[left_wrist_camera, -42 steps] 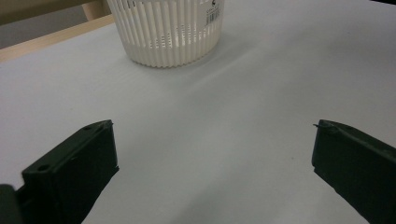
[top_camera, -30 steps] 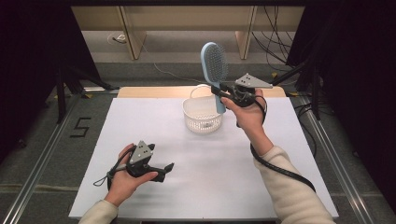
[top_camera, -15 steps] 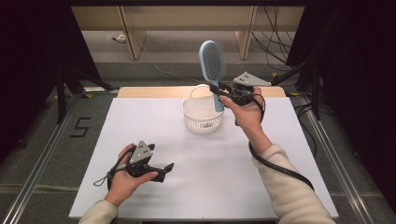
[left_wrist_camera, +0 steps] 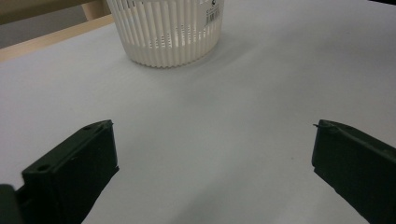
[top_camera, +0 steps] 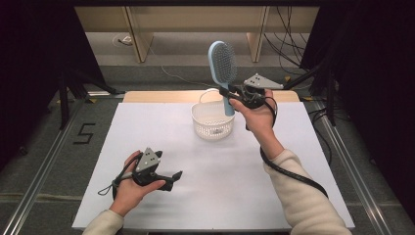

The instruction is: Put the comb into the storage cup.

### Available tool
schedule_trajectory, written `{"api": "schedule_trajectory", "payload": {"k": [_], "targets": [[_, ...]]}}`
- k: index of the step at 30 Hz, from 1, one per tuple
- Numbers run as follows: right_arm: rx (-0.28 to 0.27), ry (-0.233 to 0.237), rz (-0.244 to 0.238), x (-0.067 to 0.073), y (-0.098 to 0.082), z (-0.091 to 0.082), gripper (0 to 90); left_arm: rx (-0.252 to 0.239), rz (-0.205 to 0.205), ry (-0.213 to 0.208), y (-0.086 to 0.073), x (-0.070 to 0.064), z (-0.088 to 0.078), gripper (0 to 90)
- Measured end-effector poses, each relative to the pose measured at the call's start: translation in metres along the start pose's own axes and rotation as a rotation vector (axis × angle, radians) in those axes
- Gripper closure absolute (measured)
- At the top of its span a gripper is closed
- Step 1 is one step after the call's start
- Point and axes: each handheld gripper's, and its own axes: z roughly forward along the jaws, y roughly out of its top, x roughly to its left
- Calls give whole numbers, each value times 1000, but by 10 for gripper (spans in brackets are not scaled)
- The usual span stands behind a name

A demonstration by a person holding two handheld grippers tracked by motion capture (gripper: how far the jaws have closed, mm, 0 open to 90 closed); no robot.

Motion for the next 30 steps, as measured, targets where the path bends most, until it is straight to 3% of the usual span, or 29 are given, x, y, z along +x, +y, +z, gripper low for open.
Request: {"api": "schedule_trajectory", "payload": {"k": [30], "targets": [[21,-29,22,-8,-4,18,705,-1,0,0,0,0,0,0]]}}
